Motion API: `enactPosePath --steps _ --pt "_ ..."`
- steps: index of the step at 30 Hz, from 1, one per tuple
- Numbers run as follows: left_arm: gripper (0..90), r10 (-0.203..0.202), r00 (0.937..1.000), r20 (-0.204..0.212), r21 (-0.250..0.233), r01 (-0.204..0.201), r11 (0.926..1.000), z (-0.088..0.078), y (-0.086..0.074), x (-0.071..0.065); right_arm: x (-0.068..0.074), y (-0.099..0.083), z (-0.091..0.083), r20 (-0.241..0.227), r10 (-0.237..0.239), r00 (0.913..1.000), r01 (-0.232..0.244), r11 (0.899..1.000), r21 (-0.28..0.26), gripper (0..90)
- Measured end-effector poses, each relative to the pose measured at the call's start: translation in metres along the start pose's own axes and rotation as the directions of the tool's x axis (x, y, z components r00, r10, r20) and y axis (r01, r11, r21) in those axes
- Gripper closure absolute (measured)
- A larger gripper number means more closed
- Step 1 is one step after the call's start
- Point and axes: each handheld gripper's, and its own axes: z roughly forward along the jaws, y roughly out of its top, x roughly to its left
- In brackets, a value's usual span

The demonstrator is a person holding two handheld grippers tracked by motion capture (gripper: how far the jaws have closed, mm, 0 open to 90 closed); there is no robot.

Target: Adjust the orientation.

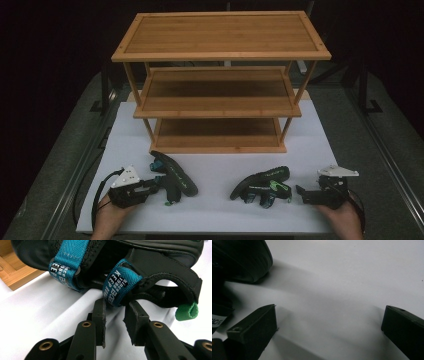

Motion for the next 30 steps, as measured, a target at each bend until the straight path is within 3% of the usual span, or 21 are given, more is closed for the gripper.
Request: enactPosePath --steps 7,11,21,30 --pt "72.6 -0.022 0.9998 0.001 0.001 0.022 0.9998 0.001 0.003 0.001 0.0 0.0 0.0 0.0 0.0 1.0 0.0 1.0 0.0 0.0" --pt "76.7 -0.009 0.9999 -0.014 0.007 0.009 0.9999 0.0 0.005 0.0 0.0 0.0 0.0 0.0 0.001 1.0 -0.001 1.0 0.0 0.0" --pt "82.3 -0.036 0.9991 -0.02 -0.042 0.036 0.9985 -0.005 0.014 0.006 0.0 0.0 0.0 0.0 0.0 1.0 0.0 1.0 0.0 0.0" --pt "82.3 -0.035 0.999 -0.027 -0.044 0.034 0.9985 -0.004 0.014 0.01 0.0 0.0 0.0 0.0 0.0 1.0 0.0 1.0 0.0 0.0"
